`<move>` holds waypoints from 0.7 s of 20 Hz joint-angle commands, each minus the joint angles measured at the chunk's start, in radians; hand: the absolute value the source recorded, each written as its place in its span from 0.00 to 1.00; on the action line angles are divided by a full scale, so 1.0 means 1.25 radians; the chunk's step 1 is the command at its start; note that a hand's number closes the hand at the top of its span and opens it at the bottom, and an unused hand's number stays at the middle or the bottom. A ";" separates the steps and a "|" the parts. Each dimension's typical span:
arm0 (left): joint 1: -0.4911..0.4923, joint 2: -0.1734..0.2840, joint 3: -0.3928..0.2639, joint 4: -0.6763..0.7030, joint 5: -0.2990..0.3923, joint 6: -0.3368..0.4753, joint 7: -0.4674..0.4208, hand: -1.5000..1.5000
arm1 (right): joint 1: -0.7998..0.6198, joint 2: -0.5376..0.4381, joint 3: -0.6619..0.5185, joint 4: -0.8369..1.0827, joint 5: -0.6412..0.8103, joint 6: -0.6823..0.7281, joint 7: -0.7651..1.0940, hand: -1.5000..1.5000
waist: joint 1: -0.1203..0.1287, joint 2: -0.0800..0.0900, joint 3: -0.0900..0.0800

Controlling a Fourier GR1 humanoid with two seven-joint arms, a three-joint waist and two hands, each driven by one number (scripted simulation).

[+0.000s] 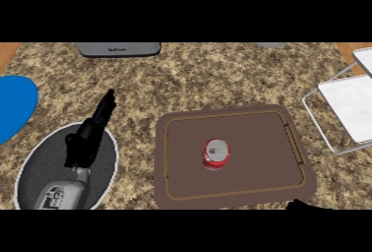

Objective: Pick the croissant from the tray and place it in the tiered shelf

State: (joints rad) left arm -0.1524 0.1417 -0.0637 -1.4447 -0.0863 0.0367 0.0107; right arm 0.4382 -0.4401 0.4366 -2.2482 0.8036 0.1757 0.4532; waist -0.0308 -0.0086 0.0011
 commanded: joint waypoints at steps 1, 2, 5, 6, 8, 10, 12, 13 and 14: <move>-0.003 0.005 0.014 0.027 0.004 -0.005 -0.023 0.50 | 0.098 -0.016 -0.051 -0.154 -0.118 -0.043 -0.092 1.00 | -0.010 0.002 0.000; 0.017 -0.022 -0.009 -0.006 -0.012 0.024 -0.004 0.50 | 0.124 -0.002 -0.064 -0.168 -0.155 -0.063 -0.114 1.00 | -0.009 -0.001 0.001; 0.033 -0.005 -0.002 -0.035 0.010 -0.006 0.013 0.50 | 0.136 0.031 -0.074 -0.217 -0.161 -0.096 -0.136 1.00 | 0.002 -0.001 0.000; 0.010 0.012 0.013 -0.039 0.016 -0.012 0.026 0.50 | 0.163 0.006 -0.111 -0.251 -0.186 -0.093 -0.163 1.00 | -0.006 -0.002 0.000; 0.021 -0.023 -0.016 -0.009 -0.017 0.019 0.009 0.50 | 0.187 0.011 -0.127 -0.283 -0.192 -0.106 -0.179 1.00 | -0.013 -0.001 -0.001; 0.028 0.000 -0.002 -0.041 -0.006 0.006 0.026 0.50 | 0.183 0.031 -0.151 -0.308 -0.206 -0.113 -0.161 1.00 | -0.006 -0.001 -0.001; 0.013 -0.008 0.006 -0.033 0.004 0.009 0.034 0.50 | 0.190 0.025 -0.202 -0.328 -0.223 -0.114 -0.161 1.00 | -0.014 -0.001 -0.002; 0.022 0.016 0.015 -0.026 0.005 -0.009 0.016 0.50 | 0.197 0.032 -0.196 -0.352 -0.199 -0.118 -0.145 1.00 | -0.016 -0.002 -0.003; 0.009 -0.003 0.009 -0.031 -0.002 0.012 0.031 0.50 | 0.182 0.022 -0.239 -0.349 -0.198 -0.121 -0.142 1.00 | -0.014 -0.001 -0.003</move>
State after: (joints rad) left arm -0.1348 0.1453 -0.0516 -1.4786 -0.0832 0.0405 0.0409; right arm 0.5935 -0.3958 0.2357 -2.3686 0.6725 -0.0106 0.1966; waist -0.0462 -0.0101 -0.0010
